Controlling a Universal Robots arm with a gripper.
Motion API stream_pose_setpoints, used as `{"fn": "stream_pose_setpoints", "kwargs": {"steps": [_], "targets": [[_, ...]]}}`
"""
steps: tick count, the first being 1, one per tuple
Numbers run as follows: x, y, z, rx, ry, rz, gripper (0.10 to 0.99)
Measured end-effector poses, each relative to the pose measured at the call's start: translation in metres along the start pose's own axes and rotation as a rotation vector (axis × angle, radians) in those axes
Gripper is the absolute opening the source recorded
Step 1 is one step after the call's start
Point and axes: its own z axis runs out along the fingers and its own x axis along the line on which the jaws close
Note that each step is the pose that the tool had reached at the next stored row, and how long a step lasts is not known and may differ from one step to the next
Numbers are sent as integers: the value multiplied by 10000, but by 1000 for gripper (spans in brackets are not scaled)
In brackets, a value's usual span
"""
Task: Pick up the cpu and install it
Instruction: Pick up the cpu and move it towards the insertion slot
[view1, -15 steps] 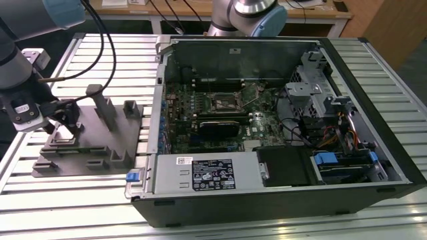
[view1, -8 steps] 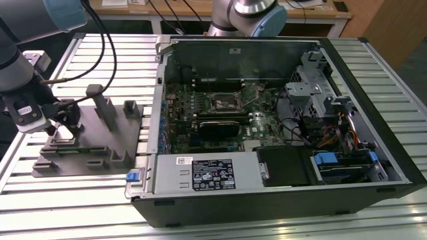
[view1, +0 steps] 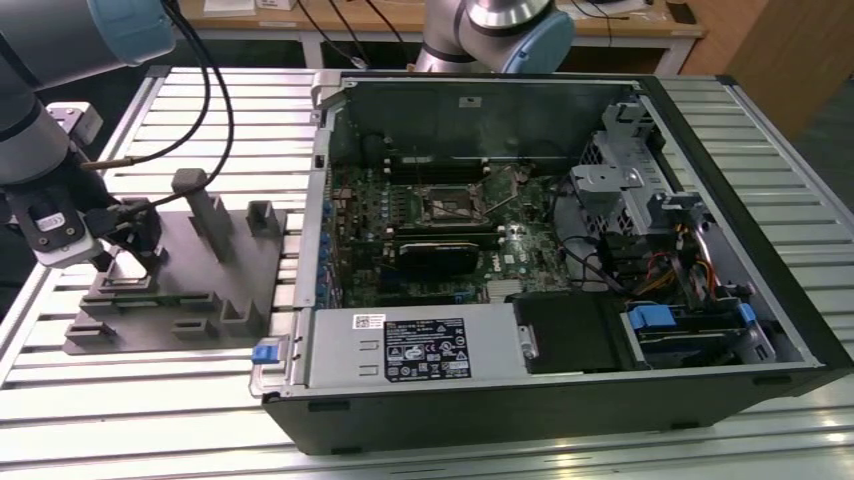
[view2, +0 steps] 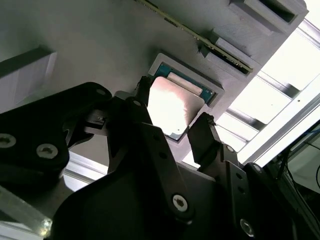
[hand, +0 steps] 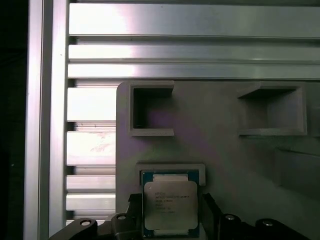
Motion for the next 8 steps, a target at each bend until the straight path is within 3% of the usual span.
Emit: {"fn": "stream_pose_setpoints", "kwargs": {"steps": [3,4,8], "targets": [[0,0,1,0,0,0,600],[0,0,1,0,-1,0,659],[0,0,14,-3,4,-98,659]]}}
